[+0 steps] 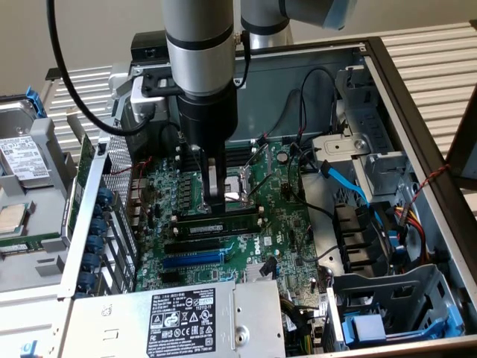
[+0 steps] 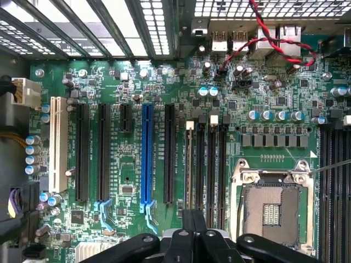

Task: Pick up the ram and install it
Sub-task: 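Press down the ram until it locks into place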

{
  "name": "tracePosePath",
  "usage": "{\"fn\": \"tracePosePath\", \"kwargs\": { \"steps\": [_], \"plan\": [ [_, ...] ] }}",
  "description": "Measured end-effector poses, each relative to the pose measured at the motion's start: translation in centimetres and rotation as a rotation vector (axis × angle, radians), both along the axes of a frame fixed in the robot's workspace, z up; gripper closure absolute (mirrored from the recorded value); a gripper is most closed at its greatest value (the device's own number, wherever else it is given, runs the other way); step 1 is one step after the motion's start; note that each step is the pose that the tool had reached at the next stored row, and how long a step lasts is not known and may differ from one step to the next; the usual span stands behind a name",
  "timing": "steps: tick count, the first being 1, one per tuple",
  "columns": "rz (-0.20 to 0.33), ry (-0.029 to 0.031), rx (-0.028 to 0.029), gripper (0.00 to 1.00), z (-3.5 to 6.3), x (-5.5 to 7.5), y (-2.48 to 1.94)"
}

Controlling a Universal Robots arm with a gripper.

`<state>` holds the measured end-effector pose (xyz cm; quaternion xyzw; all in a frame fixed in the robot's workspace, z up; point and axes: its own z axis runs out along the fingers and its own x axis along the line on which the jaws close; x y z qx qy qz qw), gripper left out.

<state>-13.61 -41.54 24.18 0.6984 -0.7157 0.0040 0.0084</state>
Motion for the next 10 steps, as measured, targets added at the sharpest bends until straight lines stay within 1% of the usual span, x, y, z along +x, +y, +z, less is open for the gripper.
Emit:
{"fn": "tracePosePath", "kwargs": {
  "steps": [2, 3, 4, 5, 10],
  "plan": [
    [0.0, -0.0001, 0.0017, 0.89, 0.13, 0.0, 0.0],
    [0.0, -0.0002, 0.0037, 0.89, 0.14, 0.01, 0.0],
    [-0.003, -0.0002, 0.0076, 0.89, 0.15, 0.0, 0.0],
    [-0.011, -0.0001, 0.01, 0.89, 0.15, -0.01, 0.0],
    [-0.081, -0.0005, 0.0108, 0.89, 0.15, -0.01, 0.0]
  ]
}}
